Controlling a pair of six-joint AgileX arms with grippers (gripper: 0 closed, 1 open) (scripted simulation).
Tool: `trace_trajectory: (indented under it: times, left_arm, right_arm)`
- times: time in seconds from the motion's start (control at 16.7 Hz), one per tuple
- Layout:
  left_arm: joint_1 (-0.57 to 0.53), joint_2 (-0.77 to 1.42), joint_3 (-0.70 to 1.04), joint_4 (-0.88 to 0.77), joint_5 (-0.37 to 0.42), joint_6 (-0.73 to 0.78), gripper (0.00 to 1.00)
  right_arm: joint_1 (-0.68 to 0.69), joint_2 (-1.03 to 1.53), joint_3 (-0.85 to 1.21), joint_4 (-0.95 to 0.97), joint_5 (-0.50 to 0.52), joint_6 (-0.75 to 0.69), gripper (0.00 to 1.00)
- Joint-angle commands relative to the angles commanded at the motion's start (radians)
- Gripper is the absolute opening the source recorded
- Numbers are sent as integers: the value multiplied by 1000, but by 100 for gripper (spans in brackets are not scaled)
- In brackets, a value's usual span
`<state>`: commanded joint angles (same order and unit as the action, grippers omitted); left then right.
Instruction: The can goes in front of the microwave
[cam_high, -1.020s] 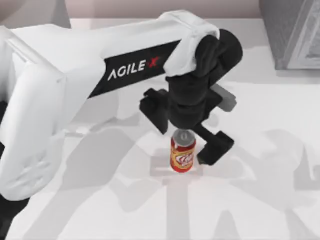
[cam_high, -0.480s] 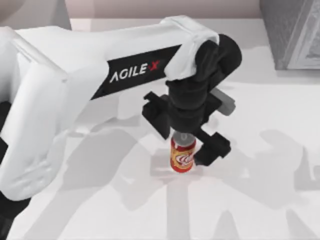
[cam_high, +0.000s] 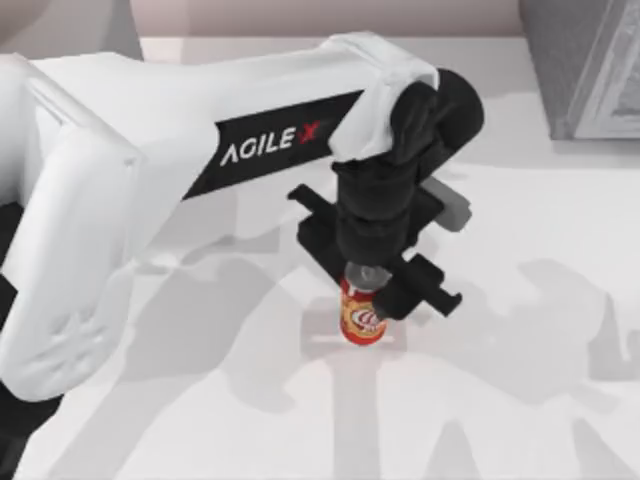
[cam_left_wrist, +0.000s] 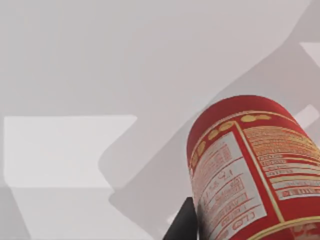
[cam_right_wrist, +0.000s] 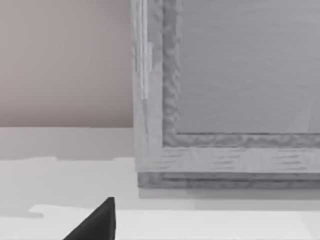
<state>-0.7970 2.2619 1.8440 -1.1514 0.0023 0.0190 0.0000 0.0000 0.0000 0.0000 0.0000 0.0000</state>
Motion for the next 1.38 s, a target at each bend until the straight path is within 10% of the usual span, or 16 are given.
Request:
trace_trajectory:
  times: [1.38]
  left_arm:
    - [6,-26,113,-148,2,6,0]
  right_arm:
    - [0,0,0,0,0,0,100]
